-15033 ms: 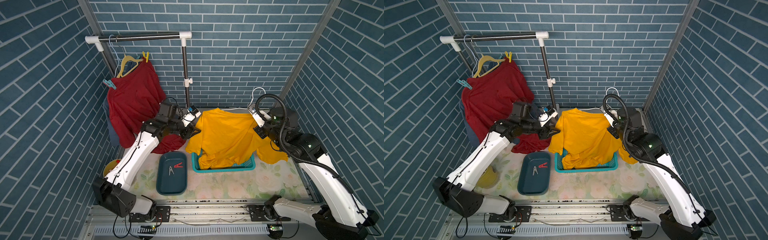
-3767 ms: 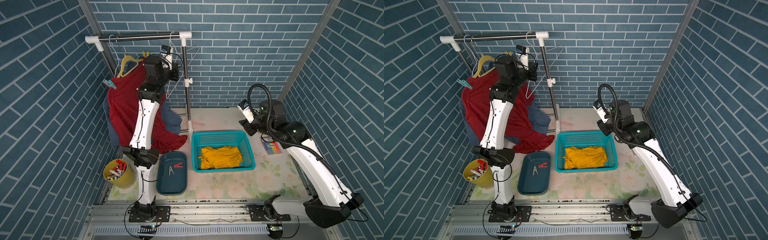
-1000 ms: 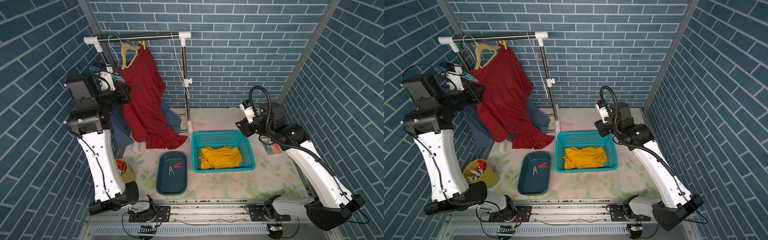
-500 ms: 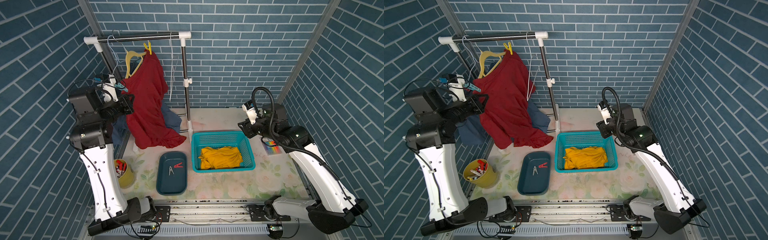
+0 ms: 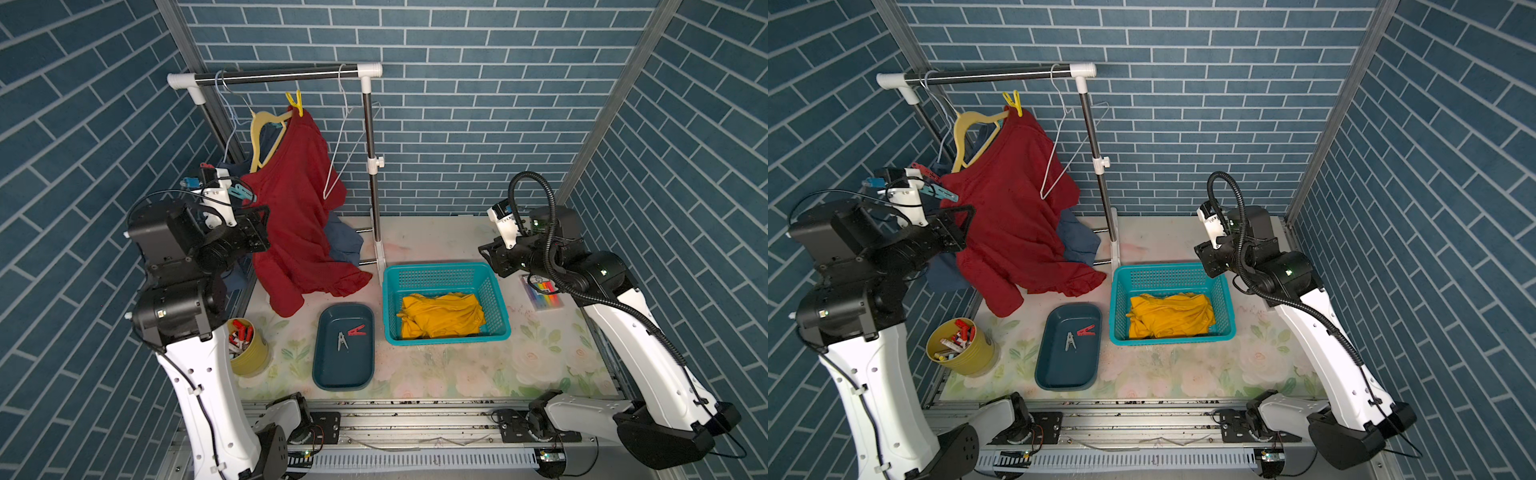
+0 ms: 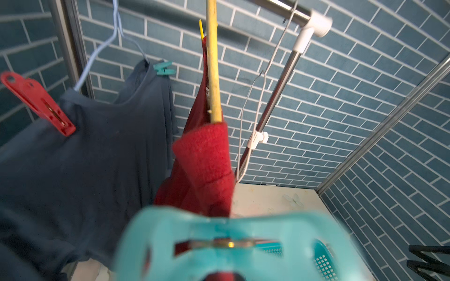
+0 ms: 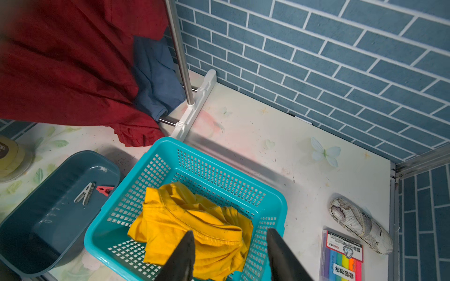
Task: Remove the clothespins securing t-shirts to the hanger
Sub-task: Pick up the hanger from the clothes rail.
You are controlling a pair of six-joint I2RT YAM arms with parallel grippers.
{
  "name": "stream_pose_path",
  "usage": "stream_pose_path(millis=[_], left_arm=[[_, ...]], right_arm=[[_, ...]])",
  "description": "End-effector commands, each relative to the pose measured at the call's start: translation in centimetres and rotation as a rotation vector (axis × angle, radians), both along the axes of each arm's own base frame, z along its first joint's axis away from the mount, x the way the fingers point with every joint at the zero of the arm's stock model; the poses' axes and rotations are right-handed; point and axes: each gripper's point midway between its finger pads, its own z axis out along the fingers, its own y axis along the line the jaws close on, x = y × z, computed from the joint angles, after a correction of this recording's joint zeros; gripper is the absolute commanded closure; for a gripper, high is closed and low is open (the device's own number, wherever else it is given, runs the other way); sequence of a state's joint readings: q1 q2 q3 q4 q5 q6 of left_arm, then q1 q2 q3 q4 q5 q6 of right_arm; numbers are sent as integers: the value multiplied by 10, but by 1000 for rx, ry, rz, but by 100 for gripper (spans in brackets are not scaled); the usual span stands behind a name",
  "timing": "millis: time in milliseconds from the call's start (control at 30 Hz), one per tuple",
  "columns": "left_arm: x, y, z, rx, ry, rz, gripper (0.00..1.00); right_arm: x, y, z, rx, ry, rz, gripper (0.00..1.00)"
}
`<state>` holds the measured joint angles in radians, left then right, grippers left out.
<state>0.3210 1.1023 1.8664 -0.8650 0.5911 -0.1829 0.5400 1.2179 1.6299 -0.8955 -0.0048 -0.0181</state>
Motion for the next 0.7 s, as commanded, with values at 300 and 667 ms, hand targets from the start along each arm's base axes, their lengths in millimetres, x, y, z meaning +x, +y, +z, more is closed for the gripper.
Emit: stream_pose_path(millis=[300, 667], left_arm=[[-60, 0, 51, 117, -197, 119, 100], [-52, -2, 8, 89, -88, 92, 100]], right_arm=[[-27, -16, 38, 70, -42, -20, 51], [-33, -18, 34, 73, -28, -14, 50]])
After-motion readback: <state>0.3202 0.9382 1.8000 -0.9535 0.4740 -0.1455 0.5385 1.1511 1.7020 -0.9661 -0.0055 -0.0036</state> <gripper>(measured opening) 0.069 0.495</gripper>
